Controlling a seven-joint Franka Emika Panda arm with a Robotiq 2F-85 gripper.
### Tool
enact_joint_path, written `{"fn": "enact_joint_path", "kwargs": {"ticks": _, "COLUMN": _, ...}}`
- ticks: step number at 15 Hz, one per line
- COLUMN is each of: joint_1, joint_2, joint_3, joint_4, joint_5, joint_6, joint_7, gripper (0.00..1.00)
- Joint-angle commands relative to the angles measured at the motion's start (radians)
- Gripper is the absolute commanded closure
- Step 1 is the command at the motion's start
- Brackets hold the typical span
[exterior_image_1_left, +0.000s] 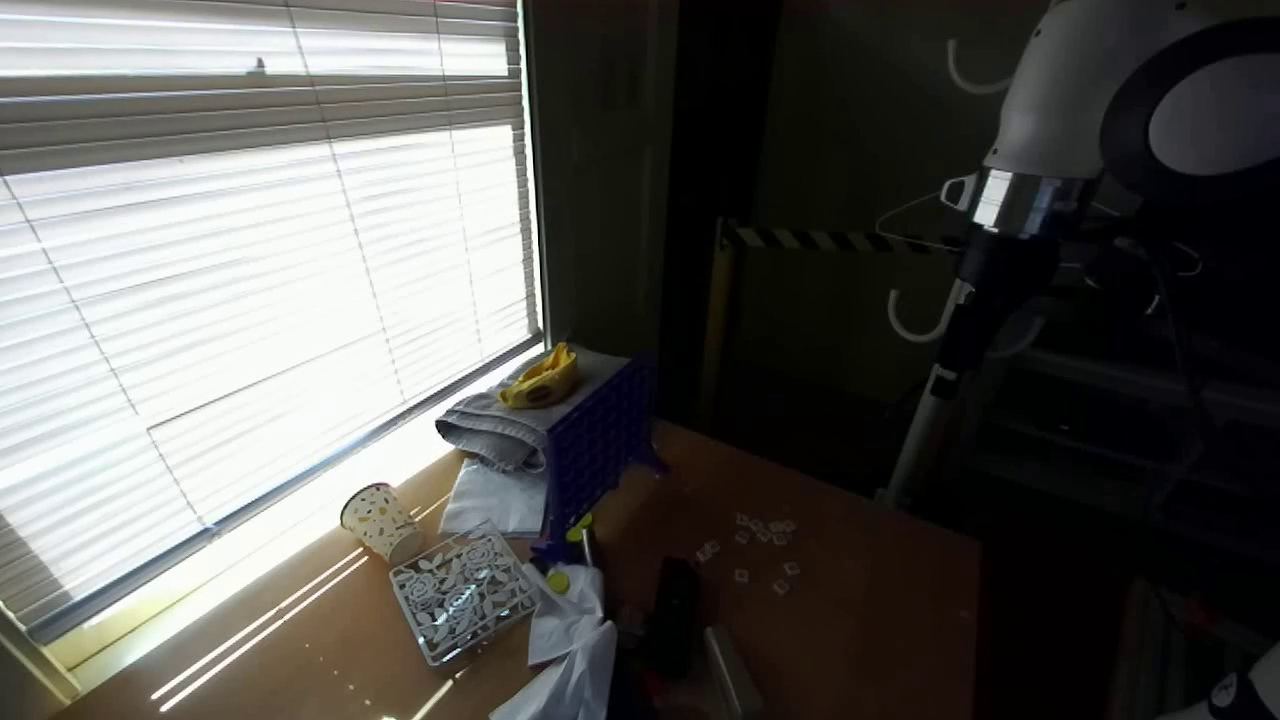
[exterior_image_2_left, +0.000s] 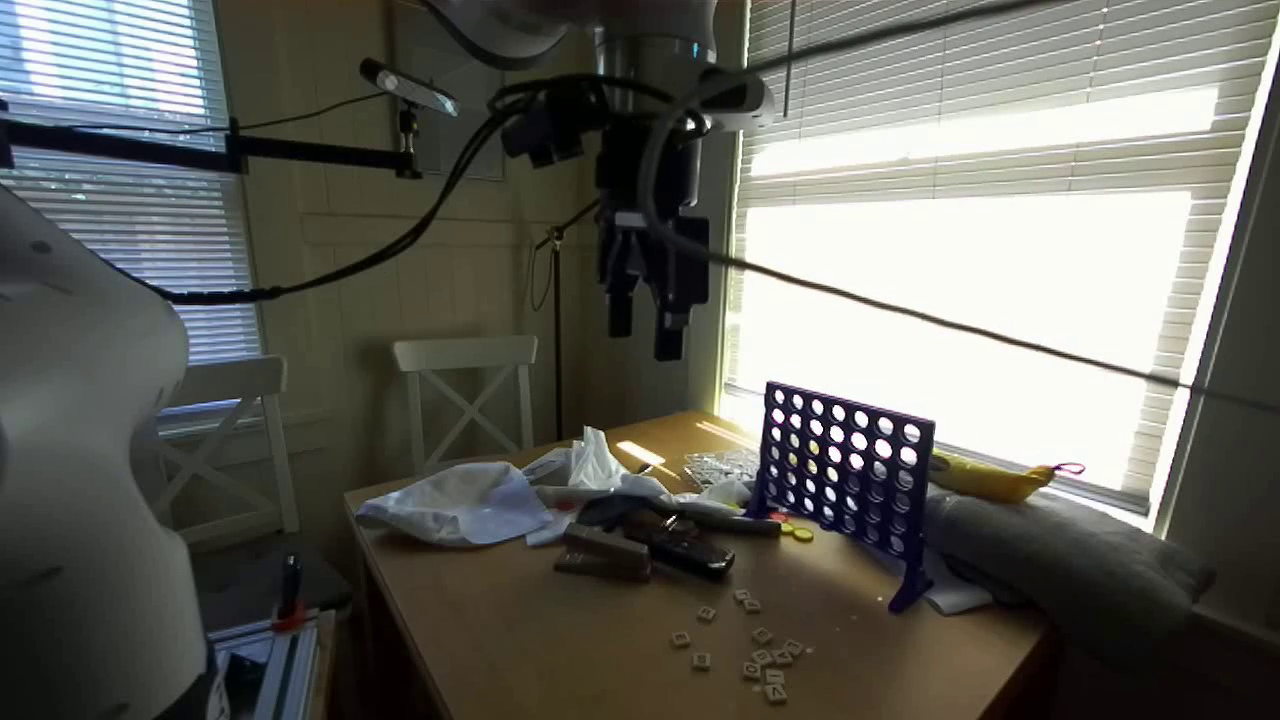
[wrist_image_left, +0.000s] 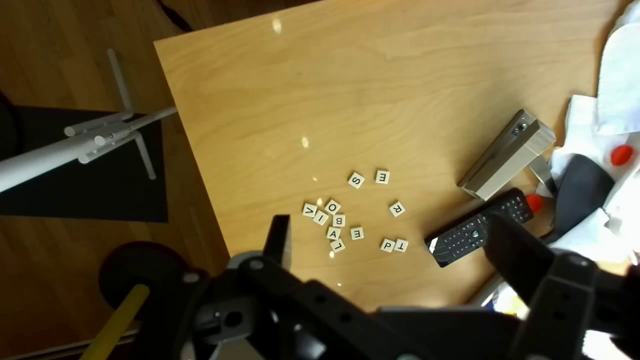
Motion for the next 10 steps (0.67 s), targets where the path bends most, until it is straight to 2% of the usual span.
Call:
{"fn": "enact_joint_path", "kwargs": {"ticks": 1, "joint_1": -0.001, "joint_2": 0.000, "joint_3": 0.000, "joint_4": 0.002, "joint_5": 0.000, "joint_6": -0.002, "joint_7": -0.001, "gripper": 0.00}}
{"fn": "enact_joint_path", "kwargs": {"ticks": 6, "joint_1": -0.001, "joint_2": 0.000, "joint_3": 0.000, "joint_4": 0.002, "joint_5": 0.000, "joint_6": -0.002, "joint_7": -0.001, "gripper": 0.00}}
{"fn": "enact_joint_path", "kwargs": {"ticks": 10, "joint_1": -0.015, "joint_2": 0.067, "joint_3": -0.021, "joint_4": 0.032, "joint_5": -0.010, "joint_6": 0.083, "joint_7": -0.020, "gripper": 0.00}}
